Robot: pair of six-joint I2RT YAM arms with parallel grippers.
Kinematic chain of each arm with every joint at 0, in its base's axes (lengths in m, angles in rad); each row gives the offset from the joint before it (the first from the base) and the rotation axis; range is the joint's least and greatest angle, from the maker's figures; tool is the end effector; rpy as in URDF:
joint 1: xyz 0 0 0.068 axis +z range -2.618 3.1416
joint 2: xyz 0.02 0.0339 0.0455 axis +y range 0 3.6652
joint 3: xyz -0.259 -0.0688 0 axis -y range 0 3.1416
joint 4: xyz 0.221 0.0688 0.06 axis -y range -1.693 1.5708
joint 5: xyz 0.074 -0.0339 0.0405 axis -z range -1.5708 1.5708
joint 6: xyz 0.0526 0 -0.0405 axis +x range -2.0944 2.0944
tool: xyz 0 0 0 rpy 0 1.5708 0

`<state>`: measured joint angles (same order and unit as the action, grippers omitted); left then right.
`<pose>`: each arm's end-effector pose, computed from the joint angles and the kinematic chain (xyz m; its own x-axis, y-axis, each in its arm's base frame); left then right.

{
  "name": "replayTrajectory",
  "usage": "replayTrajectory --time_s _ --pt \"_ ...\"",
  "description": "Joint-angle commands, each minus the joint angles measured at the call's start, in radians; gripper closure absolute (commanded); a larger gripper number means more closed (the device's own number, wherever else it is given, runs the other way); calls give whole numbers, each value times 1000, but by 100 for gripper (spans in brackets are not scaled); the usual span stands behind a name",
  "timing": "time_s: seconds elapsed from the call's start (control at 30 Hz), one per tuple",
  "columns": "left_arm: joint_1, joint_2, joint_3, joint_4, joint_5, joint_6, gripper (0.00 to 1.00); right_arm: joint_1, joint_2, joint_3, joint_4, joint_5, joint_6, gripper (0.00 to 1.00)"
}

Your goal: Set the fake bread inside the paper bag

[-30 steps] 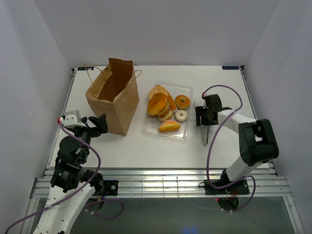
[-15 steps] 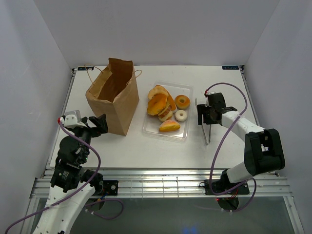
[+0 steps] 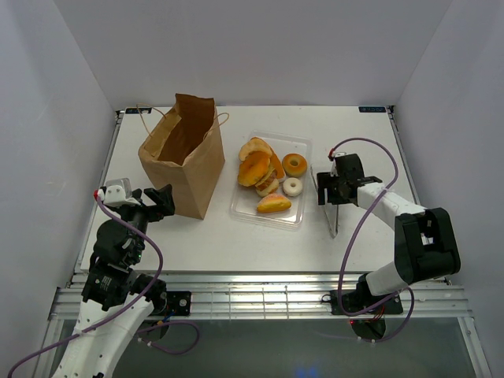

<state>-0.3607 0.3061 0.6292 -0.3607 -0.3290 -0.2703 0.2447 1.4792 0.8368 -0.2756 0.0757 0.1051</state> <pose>0.0876 -0.0149 0.3140 -0.0424 -0.2541 -0.9663 0.0214 0.9667 -0.2551 0.2785 0.0654 0.1866 -0.7871 -0.0887 -0.6104 -0.1151 0.9934 0.0040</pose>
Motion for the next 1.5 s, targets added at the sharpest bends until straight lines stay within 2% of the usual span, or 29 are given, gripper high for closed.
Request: replayTrajectory --time_s 0.0,0.23,0.43,0.6,1.0,1.47 --pt "-7 4 -3 9 2 9 2 4 -7 -28 110 3 7 23" --pt "-9 5 -3 9 1 11 2 5 76 -27 148 12 8 20" --pt "-11 5 -3 11 2 11 2 11 66 -65 165 12 10 14" --pt "-11 4 -3 11 8 11 2 25 47 -105 173 39 28 14" --pt "-18 2 -5 11 7 11 2 28 46 -110 164 49 54 29" --pt "-20 2 -3 9 2 11 2 28 -43 -10 -8 23 47 29"
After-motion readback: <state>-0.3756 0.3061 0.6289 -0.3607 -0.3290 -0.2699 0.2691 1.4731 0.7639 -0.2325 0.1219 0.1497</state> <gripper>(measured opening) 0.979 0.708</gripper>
